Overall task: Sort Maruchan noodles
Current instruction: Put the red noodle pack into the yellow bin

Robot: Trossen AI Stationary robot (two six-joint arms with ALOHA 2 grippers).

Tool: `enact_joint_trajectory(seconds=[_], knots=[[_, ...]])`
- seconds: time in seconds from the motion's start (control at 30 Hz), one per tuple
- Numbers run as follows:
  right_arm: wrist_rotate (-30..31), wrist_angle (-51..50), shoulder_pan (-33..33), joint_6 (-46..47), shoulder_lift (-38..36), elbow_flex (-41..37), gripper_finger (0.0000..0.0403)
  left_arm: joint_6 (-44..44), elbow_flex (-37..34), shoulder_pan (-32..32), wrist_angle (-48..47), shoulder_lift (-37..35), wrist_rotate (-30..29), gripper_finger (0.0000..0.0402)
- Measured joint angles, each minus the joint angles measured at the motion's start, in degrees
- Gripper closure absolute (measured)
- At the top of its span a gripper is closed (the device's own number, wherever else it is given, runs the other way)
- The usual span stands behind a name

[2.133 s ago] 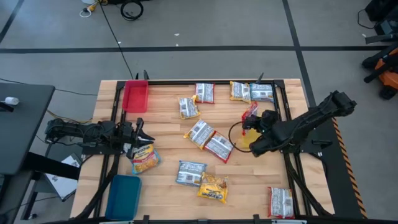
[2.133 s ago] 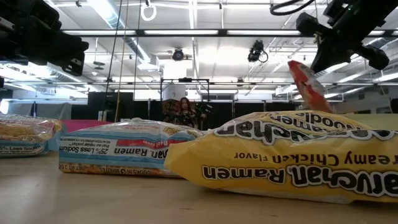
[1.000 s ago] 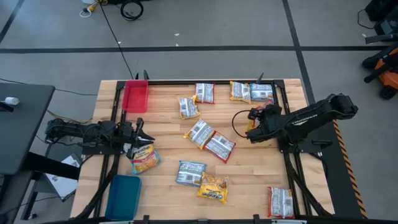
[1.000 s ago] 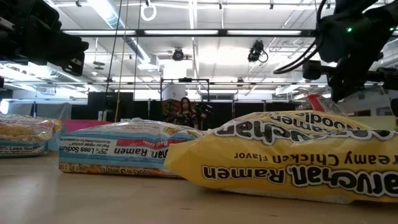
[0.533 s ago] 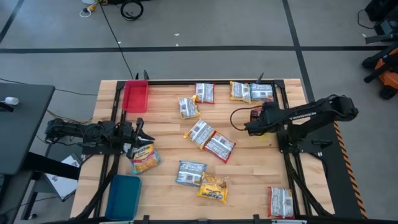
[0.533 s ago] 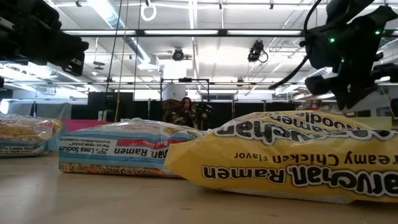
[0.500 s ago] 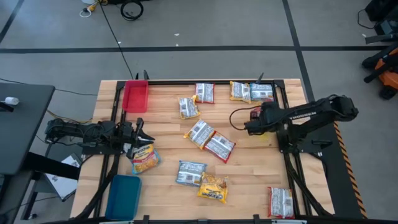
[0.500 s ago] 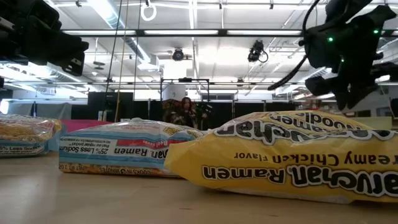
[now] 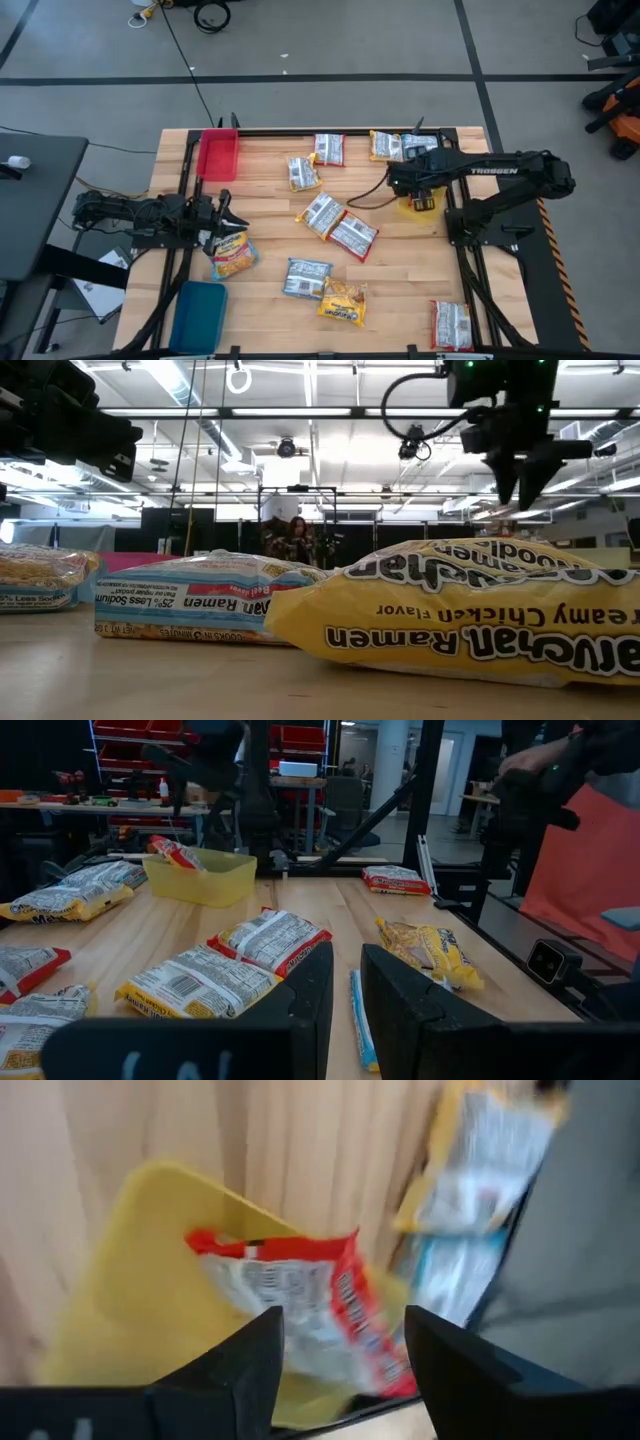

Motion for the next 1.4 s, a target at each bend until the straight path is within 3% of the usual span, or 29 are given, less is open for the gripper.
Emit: enact_joint_trajectory(seconds=[0.1, 0.37, 0.57, 0.73, 0.93, 1.17, 1.4], knots=[[-1.46, 0.07, -3.92, -7.55, 0.75, -0.01, 0.0198, 0.0, 0.0, 0.0, 0.0, 0.0, 0.01, 0.034], [-2.23, -6.32, -13.86, -9.58, 9.65, -0.06, 0.0201, -0.02, 0.0, 0.0, 0.0, 0.0, -0.01, 0.034], [-2.43, -1.15, -15.42, -17.98, 16.12, -0.09, 0.02, -0.01, 0.0, 0.02, 0.0, 0.0, -0.01, 0.034], [-5.15, 0.18, -15.38, -19.03, 19.12, -0.09, 0.0209, -0.02, 0.0, 0.0, 0.0, 0.0, 0.01, 0.034], [-8.86, -0.78, -11.84, -11.53, 20.63, -0.09, 0.0261, -0.02, 0.0, 0.02, 0.0, 0.0, -0.01, 0.034], [-10.75, -3.89, -3.15, -2.07, 19.61, -0.09, 0.039, -0.03, 0.0, 0.02, 0.01, 0.0, 0.01, 0.034], [-9.17, -7.9, 6.45, 15.43, 12.92, -0.11, 0.0397, 0.0, 0.0, 0.0, 0.0, 0.0, 0.01, 0.034]])
